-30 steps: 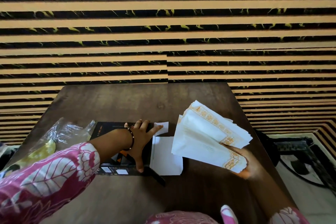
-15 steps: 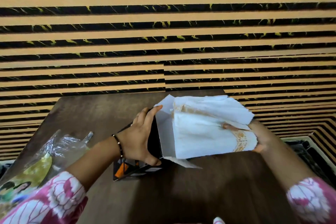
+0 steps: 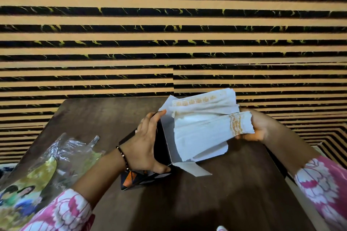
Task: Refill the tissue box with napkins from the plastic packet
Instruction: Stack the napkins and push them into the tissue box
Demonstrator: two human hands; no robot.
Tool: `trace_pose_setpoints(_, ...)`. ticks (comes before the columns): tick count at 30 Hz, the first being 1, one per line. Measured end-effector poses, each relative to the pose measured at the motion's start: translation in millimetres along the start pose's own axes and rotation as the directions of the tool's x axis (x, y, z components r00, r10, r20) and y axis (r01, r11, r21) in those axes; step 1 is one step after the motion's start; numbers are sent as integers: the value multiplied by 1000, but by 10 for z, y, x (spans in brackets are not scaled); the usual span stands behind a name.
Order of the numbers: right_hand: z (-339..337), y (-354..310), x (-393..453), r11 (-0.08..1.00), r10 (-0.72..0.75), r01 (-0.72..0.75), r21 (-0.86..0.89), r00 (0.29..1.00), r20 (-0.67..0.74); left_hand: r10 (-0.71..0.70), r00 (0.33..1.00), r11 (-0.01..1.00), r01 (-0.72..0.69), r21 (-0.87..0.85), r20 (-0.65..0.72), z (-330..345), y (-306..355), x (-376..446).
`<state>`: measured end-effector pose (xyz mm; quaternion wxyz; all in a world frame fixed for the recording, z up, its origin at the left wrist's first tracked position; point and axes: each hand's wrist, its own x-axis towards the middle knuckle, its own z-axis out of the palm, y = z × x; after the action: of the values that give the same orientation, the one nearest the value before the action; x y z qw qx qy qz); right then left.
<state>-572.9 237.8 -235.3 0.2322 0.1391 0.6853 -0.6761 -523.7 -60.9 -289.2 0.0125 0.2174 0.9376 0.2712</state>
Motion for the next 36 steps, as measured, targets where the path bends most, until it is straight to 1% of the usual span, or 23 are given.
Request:
trace_pose_setpoints(1,6,15,16,999,28,-28,31,1000,-3,-3,1000,1000,3,0,-3,2,-8,-4)
trace_pose_setpoints(3,43,34,2,997,52,-55,50,997,50,-7,1000,1000,7,-11,3,-9,-21,-9)
trace_pose_setpoints(6,107,74,-53,997,43,-28,-65,972,232,21,1000,999,-21,-24,1,-26,-20,0)
trace_pose_setpoints(7,123,86,-58,996,58,-39,-76,962,268,30,1000,999,-30,-26,1,-26,-19,1)
trace_pose_setpoints(8,135,90,-65,997,55,-39,-66,961,272,35,999,999,-35,-26,6,-19,-18,5)
trace_pose_setpoints(14,168,55,5,997,-44,38,62,995,86,44,998,999,-44,12,45,10,-35,30)
trace_pose_setpoints(18,207,69,47,994,-93,89,61,994,63,55,998,998,-55,11,44,-1,-18,38)
trace_pose_setpoints(23,265,92,75,991,-89,90,97,996,-18,74,996,997,-75,5,49,7,-45,44)
trace_pose_setpoints(25,277,99,37,994,-90,90,61,996,-9,71,996,997,-71,3,58,13,-57,58)
trace_pose_setpoints(26,286,84,17,995,-97,97,19,995,-3,69,996,998,-69,2,64,17,-64,64)
trace_pose_setpoints(28,323,25,-44,982,-125,125,-145,992,6,67,994,998,-68,7,81,26,-68,72)
trace_pose_setpoints(30,357,-10,-114,972,-126,127,-196,992,19,68,993,997,-70,15,99,37,-64,77)
trace_pose_setpoints(32,342,-19,-117,981,-138,140,-131,990,18,71,992,997,-73,16,107,39,-56,85)
trace_pose_setpoints(34,372,-8,-128,986,-155,158,-47,987,51,67,991,998,-68,1,112,32,-50,87)
trace_pose_setpoints(35,365,-1,-109,988,-156,156,-16,987,38,68,991,998,-67,-13,113,28,-54,85)
trace_pose_setpoints(36,365,-12,-111,989,-141,141,-32,990,7,76,991,997,-73,-26,113,23,-54,80)
